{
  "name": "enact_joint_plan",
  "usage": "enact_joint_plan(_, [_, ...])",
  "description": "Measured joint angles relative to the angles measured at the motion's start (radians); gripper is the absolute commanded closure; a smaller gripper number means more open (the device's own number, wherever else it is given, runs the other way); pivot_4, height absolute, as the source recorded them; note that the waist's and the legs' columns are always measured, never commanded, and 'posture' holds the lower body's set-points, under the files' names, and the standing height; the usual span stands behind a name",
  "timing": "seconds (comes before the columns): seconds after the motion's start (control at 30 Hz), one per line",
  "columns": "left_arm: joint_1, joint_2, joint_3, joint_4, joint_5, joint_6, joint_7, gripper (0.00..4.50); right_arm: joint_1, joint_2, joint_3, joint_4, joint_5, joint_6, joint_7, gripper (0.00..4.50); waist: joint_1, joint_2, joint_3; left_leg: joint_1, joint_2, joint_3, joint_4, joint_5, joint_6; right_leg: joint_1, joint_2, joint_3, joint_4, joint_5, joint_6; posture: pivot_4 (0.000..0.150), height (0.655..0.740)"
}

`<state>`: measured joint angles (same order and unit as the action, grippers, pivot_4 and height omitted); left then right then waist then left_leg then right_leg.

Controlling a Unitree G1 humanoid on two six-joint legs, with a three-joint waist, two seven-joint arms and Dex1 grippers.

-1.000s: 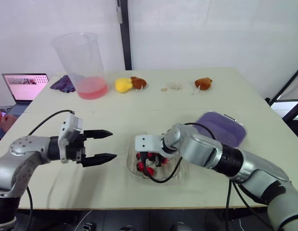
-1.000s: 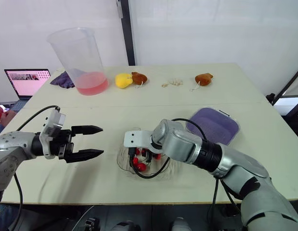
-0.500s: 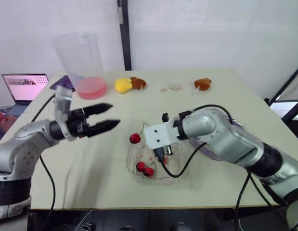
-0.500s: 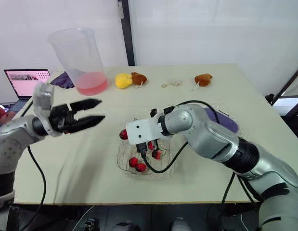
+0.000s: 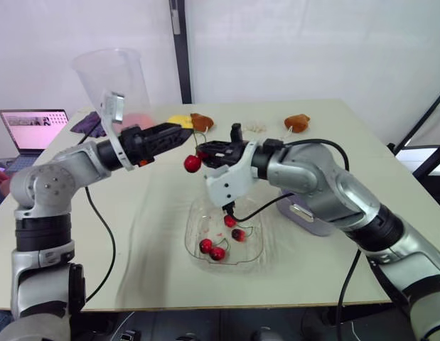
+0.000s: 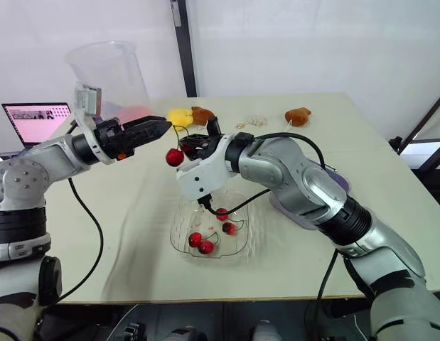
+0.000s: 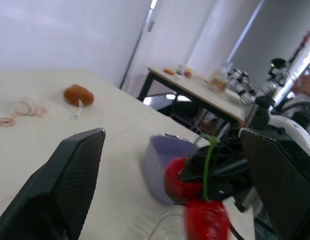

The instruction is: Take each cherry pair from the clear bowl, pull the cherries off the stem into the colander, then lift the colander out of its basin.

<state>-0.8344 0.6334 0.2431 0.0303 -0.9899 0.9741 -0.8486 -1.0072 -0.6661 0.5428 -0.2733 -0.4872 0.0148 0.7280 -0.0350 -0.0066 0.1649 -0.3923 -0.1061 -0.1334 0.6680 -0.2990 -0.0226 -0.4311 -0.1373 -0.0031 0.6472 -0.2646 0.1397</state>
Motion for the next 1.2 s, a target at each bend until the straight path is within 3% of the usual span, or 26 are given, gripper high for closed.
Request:
enact_joint_plan(0.37, [-0.005, -0.007, -0.048, -0.007, 0.061, -0.088, -0.077, 0.0, 0.03, 0.051, -0.054, -0.018, -0.021, 0.021, 0.069, 3.48, -0.008, 0.0, 0.0, 0.0, 0.0, 0.0, 0.0, 0.0, 0.0, 0.0, 0.0, 0.0, 0.0, 0.0, 0.0, 0.15, 0.74])
enact_joint_plan(0.5, [-0.006, -0.045, -0.064, -0.011, 0.084, -0.1, -0.05, 1.18, 0.03, 0.067, -0.058, -0.018, -0.022, 0.02, 0.083, 3.51, -0.006, 0.0, 0.0, 0.0, 0.0, 0.0, 0.0, 0.0, 0.0, 0.0, 0.0, 0.0, 0.0, 0.0, 0.0, 0.15, 0.74])
enact_joint_plan(0.63, [-0.006, -0.076, -0.064, -0.024, 0.082, -0.09, -0.02, 3.22, 0.03, 0.077, -0.061, -0.018, -0.021, 0.017, 0.097, 3.51, -0.009, 0.0, 0.0, 0.0, 0.0, 0.0, 0.0, 0.0, 0.0, 0.0, 0.0, 0.0, 0.0, 0.0, 0.0, 0.15, 0.74])
enact_joint_plan(0.97, [-0.007, -0.071, -0.061, -0.025, 0.065, -0.081, -0.019, 3.22, 0.031, 0.087, -0.081, -0.018, -0.021, 0.007, 0.115, 3.51, -0.009, 0.0, 0.0, 0.0, 0.0, 0.0, 0.0, 0.0, 0.0, 0.0, 0.0, 0.0, 0.0, 0.0, 0.0, 0.15, 0.74])
enact_joint_plan(1.1, [-0.007, -0.07, -0.061, -0.011, 0.066, -0.089, -0.025, 4.47, 0.034, 0.096, -0.081, -0.018, -0.021, 0.005, 0.119, 3.51, -0.008, 0.0, 0.0, 0.0, 0.0, 0.0, 0.0, 0.0, 0.0, 0.0, 0.0, 0.0, 0.0, 0.0, 0.0, 0.15, 0.74])
enact_joint_plan(1.2, [-0.007, -0.07, -0.061, 0.002, 0.066, -0.089, -0.032, 4.47, 0.038, 0.098, -0.081, -0.018, -0.019, 0.001, 0.126, 3.51, -0.008, 0.0, 0.0, 0.0, 0.0, 0.0, 0.0, 0.0, 0.0, 0.0, 0.0, 0.0, 0.0, 0.0, 0.0, 0.15, 0.74])
